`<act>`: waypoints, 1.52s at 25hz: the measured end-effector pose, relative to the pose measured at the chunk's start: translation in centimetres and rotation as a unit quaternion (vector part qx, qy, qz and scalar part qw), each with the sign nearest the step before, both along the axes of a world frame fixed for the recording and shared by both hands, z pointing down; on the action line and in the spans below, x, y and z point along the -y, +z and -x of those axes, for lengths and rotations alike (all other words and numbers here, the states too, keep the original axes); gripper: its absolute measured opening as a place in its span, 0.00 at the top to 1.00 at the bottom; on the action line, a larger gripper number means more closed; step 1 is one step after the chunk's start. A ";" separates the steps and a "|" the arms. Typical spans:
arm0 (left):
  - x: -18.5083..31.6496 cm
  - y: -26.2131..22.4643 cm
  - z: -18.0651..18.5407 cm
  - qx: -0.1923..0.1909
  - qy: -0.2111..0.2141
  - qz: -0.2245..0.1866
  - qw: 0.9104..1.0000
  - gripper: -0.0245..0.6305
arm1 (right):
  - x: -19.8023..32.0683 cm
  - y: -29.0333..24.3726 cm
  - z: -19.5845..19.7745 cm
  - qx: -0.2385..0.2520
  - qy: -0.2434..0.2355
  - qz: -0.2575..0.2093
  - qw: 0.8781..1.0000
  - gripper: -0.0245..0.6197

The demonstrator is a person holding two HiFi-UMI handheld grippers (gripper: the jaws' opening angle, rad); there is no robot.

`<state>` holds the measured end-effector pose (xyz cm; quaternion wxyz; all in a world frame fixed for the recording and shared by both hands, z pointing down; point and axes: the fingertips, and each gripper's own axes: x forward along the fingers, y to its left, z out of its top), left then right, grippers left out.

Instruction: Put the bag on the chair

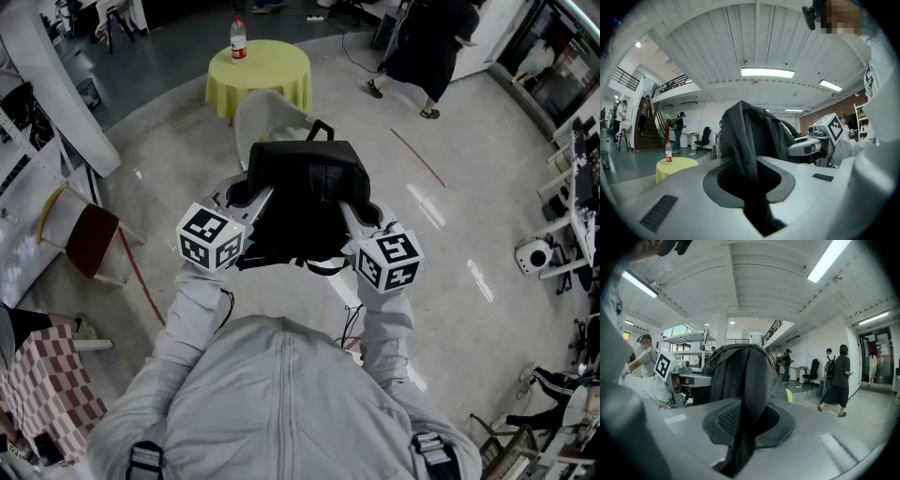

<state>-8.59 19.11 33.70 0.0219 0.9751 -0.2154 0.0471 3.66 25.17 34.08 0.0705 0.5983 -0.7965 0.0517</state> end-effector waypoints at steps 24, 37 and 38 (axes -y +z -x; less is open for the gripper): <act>1.0 3.9 -4.4 0.018 -0.030 0.031 0.999 0.88 | 1.9 3.4 -4.8 0.007 -0.032 0.021 0.999 0.89; 14.8 6.2 -9.0 0.018 -0.021 0.046 0.999 0.88 | 15.5 5.5 -9.3 0.004 -0.023 0.039 0.999 0.89; 16.3 6.4 -9.3 0.018 -0.020 0.048 0.998 0.88 | 16.8 5.5 -9.5 0.003 -0.024 0.040 0.999 0.89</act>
